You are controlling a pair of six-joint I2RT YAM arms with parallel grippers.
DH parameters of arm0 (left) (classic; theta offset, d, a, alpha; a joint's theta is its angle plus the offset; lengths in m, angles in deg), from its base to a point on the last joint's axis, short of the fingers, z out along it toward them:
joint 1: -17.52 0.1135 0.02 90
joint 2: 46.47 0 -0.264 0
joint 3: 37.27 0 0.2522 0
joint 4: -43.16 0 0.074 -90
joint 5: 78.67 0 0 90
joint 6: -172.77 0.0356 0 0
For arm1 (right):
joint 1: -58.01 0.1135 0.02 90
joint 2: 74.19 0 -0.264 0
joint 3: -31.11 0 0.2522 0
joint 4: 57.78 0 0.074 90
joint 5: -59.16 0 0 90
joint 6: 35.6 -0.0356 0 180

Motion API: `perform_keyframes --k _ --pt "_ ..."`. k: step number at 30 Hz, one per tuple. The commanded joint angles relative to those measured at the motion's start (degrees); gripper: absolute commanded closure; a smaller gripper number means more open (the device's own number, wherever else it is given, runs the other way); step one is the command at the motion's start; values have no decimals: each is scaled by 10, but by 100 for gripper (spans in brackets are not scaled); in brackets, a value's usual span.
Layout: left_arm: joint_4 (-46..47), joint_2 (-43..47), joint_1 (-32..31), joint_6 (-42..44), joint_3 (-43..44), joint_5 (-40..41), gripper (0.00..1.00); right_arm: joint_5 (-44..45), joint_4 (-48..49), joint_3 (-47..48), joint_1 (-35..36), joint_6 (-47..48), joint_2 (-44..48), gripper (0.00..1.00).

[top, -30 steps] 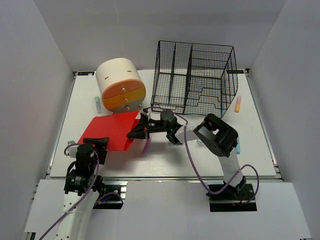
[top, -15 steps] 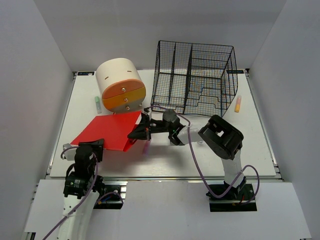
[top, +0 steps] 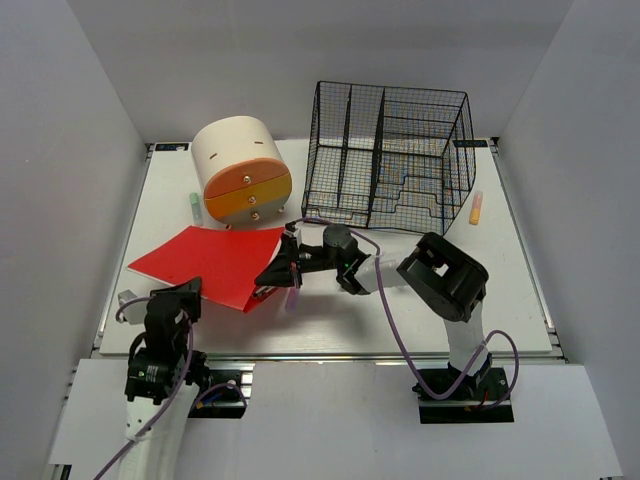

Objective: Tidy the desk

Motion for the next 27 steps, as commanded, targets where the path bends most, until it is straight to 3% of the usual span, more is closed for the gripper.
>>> perform_keyframes --k 1,6,9,17,19,20,24,25,27 --pt "-25 22 1 24 42 -1 100 -15 27 3 4 14 39 100" --pt "-62 42 1 62 84 12 100 -23 15 17 4 29 36 76" --pt "-73 68 1 73 107 34 100 -30 8 27 4 36 32 55" --pt "-74 76 1 101 146 45 100 -66 -37 59 1 84 26 24" --pt "-77 74 1 111 157 49 100 -79 -64 72 0 119 26 11" --pt "-77 73 1 123 170 50 100 -94 -79 86 -3 137 26 11" --pt "-90 59 1 151 206 62 100 -81 -327 137 -2 324 50 11" --pt "-93 56 1 156 212 65 100 -68 -360 146 -1 387 54 11" --pt "-94 55 1 174 227 65 100 -60 -403 168 -1 427 60 11"
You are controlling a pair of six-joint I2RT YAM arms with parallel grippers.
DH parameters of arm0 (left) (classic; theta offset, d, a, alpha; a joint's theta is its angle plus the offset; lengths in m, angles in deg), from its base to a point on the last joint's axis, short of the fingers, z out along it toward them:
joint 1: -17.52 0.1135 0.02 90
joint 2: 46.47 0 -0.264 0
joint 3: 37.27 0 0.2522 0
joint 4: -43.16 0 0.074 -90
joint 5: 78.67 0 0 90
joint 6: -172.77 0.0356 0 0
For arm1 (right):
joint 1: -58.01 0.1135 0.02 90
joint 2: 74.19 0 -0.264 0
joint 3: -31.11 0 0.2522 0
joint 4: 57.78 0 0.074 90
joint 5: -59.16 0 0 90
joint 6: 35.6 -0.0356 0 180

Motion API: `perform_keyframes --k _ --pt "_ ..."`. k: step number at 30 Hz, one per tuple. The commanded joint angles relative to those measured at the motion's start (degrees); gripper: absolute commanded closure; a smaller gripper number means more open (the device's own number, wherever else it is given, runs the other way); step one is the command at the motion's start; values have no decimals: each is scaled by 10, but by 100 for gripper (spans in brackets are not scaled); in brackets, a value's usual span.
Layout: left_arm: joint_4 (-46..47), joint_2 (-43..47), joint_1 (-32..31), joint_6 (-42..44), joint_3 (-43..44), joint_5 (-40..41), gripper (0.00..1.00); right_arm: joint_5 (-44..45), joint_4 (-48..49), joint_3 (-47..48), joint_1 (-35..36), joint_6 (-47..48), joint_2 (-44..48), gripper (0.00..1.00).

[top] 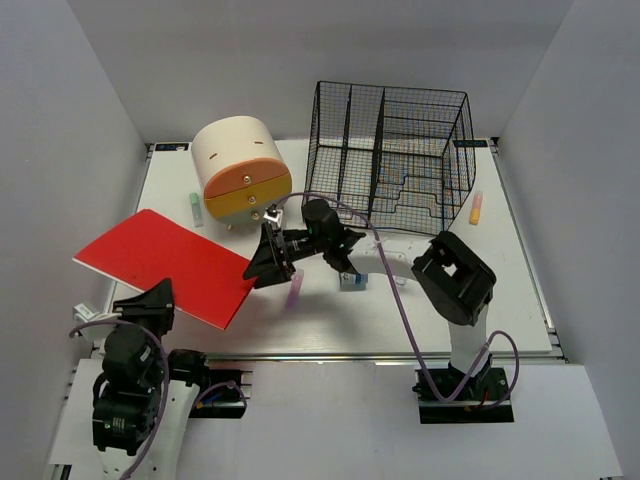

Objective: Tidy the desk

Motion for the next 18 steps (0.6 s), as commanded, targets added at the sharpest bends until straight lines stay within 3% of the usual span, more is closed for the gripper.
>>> perform_keyframes --k 1,6,13,18 --pt "10 7 1 40 37 10 100 20 -175 50 -3 169 38 11" --pt "11 -23 1 89 77 -7 100 101 -346 121 4 372 66 11" --pt "29 -96 1 214 169 -73 100 204 -422 144 -6 507 160 11" --pt "17 -162 7 269 253 -134 100 212 -457 153 -12 575 211 11"
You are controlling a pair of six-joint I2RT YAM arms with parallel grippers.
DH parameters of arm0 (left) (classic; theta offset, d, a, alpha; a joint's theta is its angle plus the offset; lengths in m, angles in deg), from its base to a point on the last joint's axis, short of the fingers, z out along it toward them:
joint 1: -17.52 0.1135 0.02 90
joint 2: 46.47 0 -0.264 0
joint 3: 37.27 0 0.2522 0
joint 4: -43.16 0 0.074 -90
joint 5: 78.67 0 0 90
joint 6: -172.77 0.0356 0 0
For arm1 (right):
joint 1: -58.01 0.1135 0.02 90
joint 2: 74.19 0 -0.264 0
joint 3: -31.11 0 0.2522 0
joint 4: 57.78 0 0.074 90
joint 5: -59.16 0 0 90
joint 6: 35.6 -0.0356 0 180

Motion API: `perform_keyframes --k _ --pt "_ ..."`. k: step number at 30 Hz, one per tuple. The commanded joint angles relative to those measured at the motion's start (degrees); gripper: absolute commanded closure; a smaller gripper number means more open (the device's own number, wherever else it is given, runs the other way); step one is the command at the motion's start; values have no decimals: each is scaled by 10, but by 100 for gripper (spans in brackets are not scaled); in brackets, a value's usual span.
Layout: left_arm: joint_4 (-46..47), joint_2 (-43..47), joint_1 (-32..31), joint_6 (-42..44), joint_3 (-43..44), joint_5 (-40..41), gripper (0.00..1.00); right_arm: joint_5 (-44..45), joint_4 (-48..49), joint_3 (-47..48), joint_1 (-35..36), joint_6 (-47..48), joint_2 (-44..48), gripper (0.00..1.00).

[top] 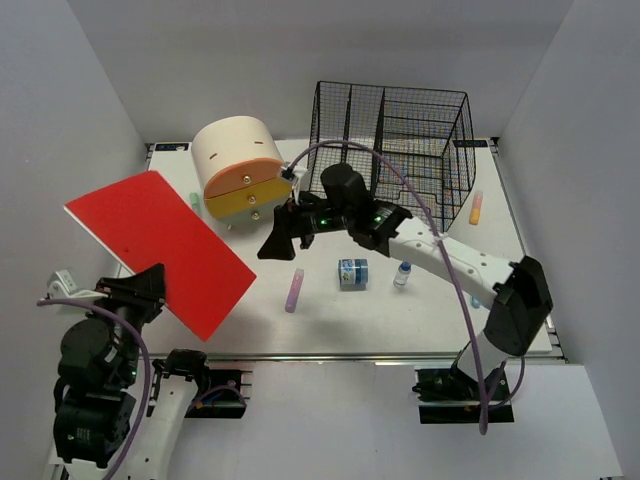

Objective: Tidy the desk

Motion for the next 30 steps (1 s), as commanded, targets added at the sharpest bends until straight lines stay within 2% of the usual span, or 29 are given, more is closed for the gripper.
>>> perform_keyframes --k 1,5,8,9,11,12,13,14,15,23,26,30 --pt "24 -40 6 75 76 -63 100 35 -44 25 -8 100 42 11" --pt "32 -82 6 122 124 -128 100 110 -73 43 -18 181 82 11" --pt "71 -106 6 150 129 -205 100 146 -95 62 -38 223 107 11" --pt "91 -115 6 154 128 -235 100 157 -101 65 -43 226 121 13" --pt "114 -128 6 168 130 -263 100 156 -107 78 -62 225 139 25" --pt "130 -143 6 177 133 -287 100 150 -110 80 -67 224 145 32" --pt "138 -152 6 181 137 -299 100 148 -110 81 -77 221 150 63" --pt "146 -161 6 185 147 -308 100 152 -113 89 -87 219 157 78" --pt "160 -180 6 194 153 -328 100 151 -115 90 -97 218 160 100" --pt "276 -271 11 193 186 -386 100 181 -110 109 -164 204 196 100" --pt "377 -287 11 167 143 -393 100 184 -110 115 -189 201 202 100" --pt "429 -337 11 173 136 -396 100 183 -108 105 -217 201 214 100"
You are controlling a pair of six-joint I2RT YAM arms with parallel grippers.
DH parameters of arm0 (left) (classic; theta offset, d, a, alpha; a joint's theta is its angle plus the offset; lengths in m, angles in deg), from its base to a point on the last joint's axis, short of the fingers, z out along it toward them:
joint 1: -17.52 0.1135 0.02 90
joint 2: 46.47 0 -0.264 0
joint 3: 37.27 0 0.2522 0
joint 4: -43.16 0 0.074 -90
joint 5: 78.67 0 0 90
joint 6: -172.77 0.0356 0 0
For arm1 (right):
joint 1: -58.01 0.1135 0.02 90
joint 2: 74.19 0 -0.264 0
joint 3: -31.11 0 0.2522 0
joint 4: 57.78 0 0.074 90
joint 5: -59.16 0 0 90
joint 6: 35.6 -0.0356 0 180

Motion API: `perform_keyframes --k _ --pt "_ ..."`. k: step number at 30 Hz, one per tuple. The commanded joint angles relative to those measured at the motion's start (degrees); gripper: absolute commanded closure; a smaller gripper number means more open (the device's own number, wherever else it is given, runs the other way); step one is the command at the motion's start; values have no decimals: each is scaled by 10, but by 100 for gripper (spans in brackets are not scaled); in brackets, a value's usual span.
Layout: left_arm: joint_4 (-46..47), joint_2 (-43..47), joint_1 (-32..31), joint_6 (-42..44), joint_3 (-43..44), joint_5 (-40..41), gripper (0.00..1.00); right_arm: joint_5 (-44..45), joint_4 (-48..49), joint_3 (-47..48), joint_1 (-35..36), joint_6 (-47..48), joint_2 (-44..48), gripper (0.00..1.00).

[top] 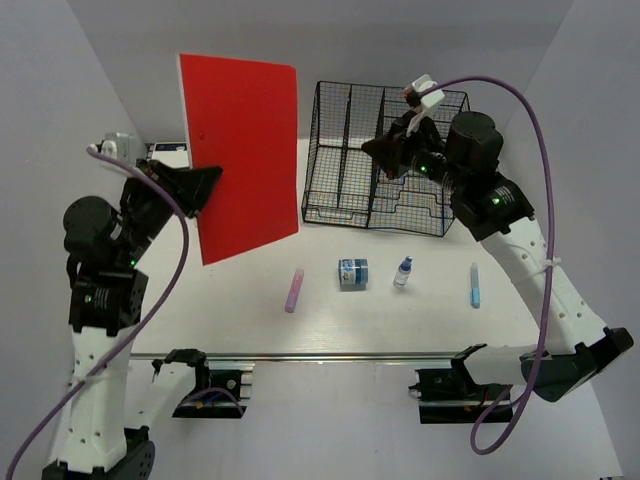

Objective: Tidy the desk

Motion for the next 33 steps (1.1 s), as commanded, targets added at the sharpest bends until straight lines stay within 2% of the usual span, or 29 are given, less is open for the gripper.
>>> perform_keyframes --k 1,7,8,10,11,12,13,15,20,23,26,33 --pt "118 -48 4 -2 2 -16 100 4 14 11 -22 -2 24 100" --pt "180 -109 -8 42 35 -27 100 -18 26 -8 -52 3 15 100" --pt "188 -124 -8 54 41 -29 100 -21 31 -10 -57 6 14 83" --pt "217 -140 -13 71 43 -31 100 -30 33 -11 -65 13 12 60" --pt "230 -153 -13 76 40 -31 100 -33 33 -11 -66 14 13 52" --pt "234 -160 -13 81 38 -35 100 -36 32 -11 -69 14 15 49" --pt "281 -167 -13 87 27 -36 100 -39 32 -12 -75 12 17 48" --pt "313 -192 -19 90 24 -34 100 -42 32 -15 -78 7 21 48" --pt "363 -258 -57 122 35 -13 100 -48 34 -29 -93 6 21 47" --pt "362 -294 -90 146 70 -3 100 -50 35 -29 -105 4 18 47" --pt "379 -333 -121 179 89 38 100 -55 36 -29 -113 3 14 46" --pt "433 -393 -175 267 96 196 100 -61 40 -38 -129 -5 10 47"
